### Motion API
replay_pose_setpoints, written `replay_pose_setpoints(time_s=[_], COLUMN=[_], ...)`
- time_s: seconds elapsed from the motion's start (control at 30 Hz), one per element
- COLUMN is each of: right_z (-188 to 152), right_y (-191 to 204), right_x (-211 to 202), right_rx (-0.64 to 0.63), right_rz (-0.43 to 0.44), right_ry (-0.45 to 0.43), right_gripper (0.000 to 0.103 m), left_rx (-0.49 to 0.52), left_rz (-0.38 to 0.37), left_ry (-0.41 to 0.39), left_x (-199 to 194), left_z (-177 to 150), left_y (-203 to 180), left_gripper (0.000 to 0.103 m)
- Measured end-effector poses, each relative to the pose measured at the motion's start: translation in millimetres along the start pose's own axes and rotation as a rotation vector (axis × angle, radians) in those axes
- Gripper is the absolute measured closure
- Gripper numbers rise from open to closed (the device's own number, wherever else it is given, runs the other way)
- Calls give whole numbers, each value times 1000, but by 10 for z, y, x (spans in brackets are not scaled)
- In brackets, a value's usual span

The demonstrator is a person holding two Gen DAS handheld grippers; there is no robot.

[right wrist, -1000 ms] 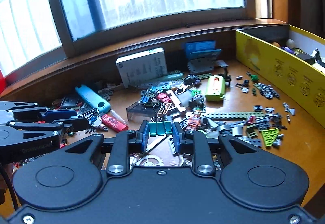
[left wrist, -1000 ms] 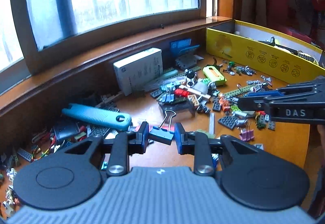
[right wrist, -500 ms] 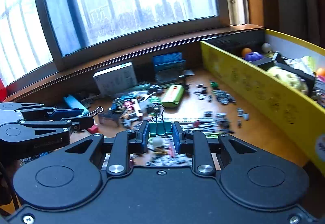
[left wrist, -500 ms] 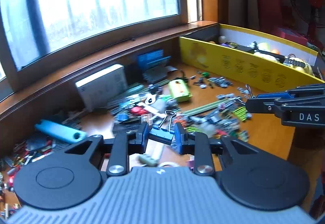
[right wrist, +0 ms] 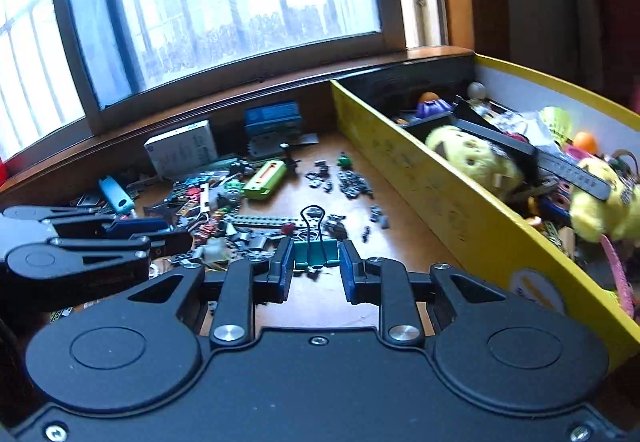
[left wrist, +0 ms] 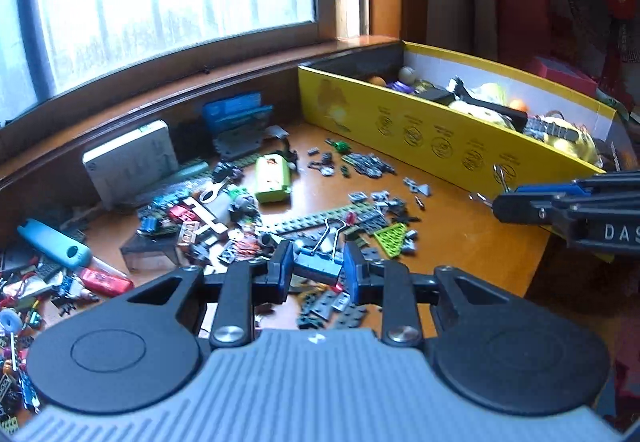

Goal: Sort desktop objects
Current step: 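Carry the teal binder clip in the right tool over the yellow box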

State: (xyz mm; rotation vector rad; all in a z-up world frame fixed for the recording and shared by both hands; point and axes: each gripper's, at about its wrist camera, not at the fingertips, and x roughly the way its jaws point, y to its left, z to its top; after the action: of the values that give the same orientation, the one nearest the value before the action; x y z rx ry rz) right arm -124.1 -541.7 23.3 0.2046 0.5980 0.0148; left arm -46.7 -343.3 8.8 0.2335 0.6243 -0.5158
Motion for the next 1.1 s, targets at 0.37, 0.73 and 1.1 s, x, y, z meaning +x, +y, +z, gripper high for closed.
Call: replay_pose_setpoints(time_s=[0.37, 0.73, 1.1], right_z=[135, 264, 445], right_y=[-184, -460, -1171], right_x=[54, -176, -435], right_rx=[34, 86, 114], right_rz=[-40, -97, -172], right_ry=[-3, -91, -119], right_gripper=[80, 80, 80], left_rx=[8, 72, 108], left_rz=[-85, -174, -274], left_ry=[13, -54, -80], left_x=[302, 429, 578], left_z=[260, 593, 928], left_y=[-65, -397, -1184], left_gripper=[72, 72, 72])
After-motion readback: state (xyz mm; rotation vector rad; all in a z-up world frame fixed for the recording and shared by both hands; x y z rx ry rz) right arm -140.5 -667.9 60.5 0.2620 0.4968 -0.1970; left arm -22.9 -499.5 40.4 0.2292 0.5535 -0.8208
